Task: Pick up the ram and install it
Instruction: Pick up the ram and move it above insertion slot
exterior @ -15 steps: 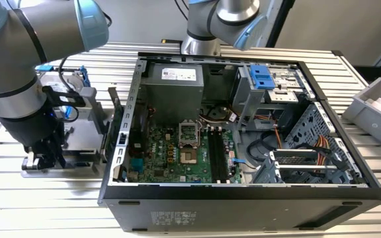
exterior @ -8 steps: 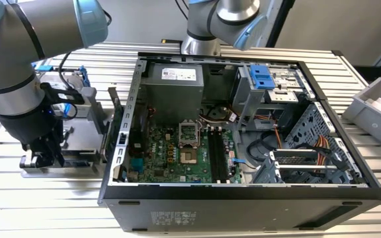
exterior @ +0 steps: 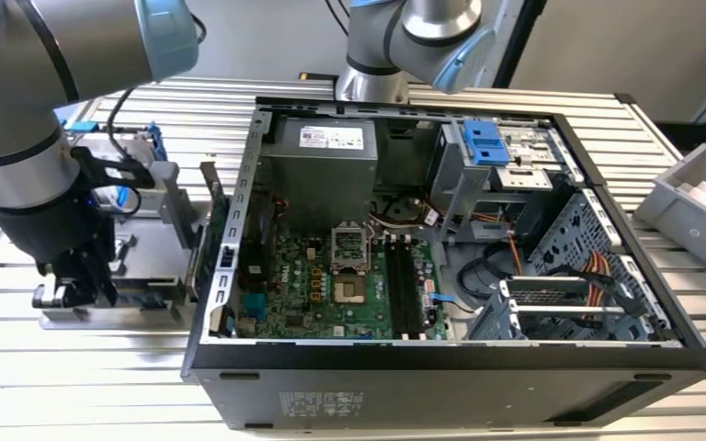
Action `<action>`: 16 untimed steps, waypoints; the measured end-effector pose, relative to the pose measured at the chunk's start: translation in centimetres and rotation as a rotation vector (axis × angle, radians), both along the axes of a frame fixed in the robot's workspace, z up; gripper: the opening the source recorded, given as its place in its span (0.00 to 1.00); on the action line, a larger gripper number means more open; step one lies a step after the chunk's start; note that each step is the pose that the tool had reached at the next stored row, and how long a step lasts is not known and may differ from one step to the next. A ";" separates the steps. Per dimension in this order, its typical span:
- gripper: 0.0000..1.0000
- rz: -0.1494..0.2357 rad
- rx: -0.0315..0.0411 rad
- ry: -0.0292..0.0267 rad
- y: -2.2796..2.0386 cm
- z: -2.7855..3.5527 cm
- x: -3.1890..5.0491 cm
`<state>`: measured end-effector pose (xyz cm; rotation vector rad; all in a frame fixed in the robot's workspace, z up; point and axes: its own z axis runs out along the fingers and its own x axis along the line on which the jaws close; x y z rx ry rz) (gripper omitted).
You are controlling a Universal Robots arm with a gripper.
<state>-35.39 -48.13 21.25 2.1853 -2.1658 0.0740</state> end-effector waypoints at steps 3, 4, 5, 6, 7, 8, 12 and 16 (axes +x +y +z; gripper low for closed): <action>0.00 0.000 0.0000 0.0000 0.00 0.23 0.00; 0.00 0.000 0.0006 -0.0001 0.00 0.30 0.00; 0.00 0.000 0.0029 0.0000 0.00 0.38 -0.01; 0.00 0.000 0.0085 -0.0002 0.00 0.44 0.00; 0.00 0.000 0.0164 -0.0001 0.00 0.49 -0.01; 0.00 0.000 0.0261 -0.0004 0.00 0.52 0.00; 0.00 0.000 0.0586 -0.0002 0.00 0.80 0.00; 0.00 -0.001 0.0661 -0.0004 0.00 1.44 -0.01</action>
